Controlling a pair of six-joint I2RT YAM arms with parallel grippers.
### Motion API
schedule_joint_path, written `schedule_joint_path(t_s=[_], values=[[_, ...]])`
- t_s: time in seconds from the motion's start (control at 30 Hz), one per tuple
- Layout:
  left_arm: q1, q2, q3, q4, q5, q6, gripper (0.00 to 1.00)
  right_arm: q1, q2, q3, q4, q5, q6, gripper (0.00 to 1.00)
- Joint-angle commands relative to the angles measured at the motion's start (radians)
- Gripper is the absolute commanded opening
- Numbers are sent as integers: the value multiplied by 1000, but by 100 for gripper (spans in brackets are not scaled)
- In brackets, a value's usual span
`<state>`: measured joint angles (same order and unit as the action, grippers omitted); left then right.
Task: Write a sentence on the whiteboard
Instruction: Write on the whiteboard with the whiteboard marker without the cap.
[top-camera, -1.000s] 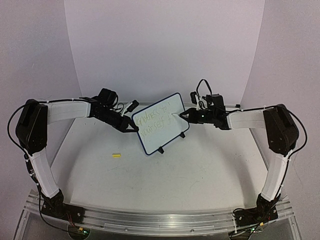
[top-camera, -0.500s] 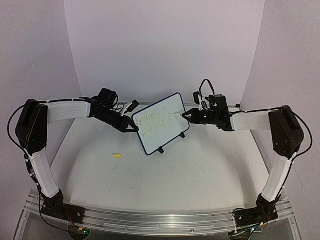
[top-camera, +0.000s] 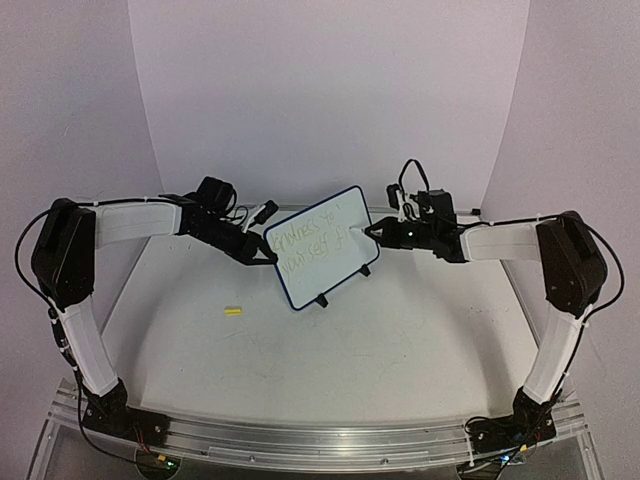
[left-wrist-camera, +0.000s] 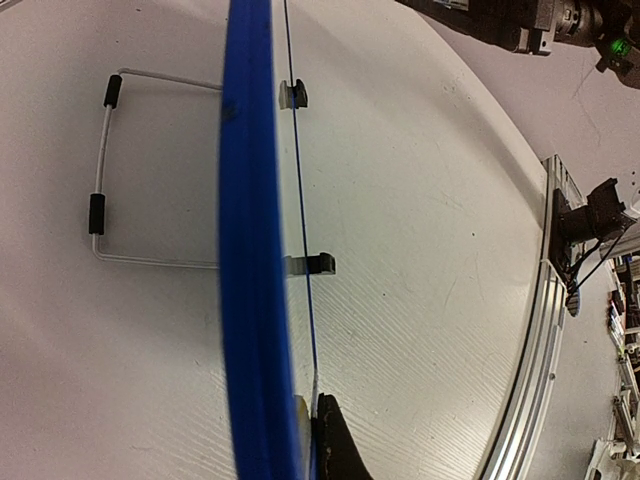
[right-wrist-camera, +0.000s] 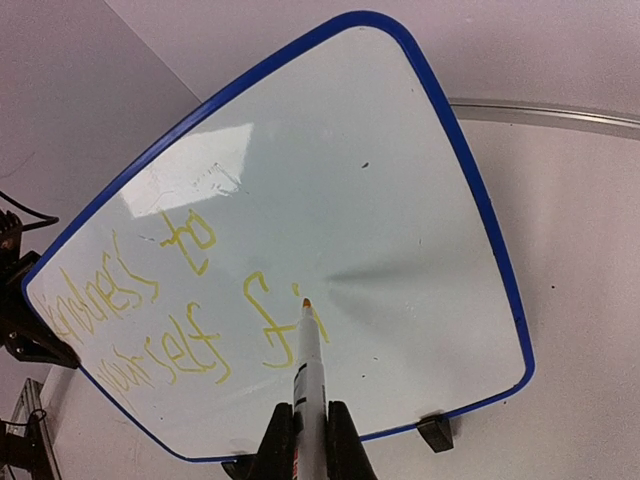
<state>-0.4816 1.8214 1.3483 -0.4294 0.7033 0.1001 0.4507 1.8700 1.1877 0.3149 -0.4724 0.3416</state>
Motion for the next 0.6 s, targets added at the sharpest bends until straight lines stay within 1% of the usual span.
schedule_joint_path(t_s=[0.0,0.57], values=[[-5,10,33,-7,-22,12,0,4,27,49,19,-11,-8,0],[-5,12,34,-7,-21,11,0,5,69,90,9,-15,-13,0]])
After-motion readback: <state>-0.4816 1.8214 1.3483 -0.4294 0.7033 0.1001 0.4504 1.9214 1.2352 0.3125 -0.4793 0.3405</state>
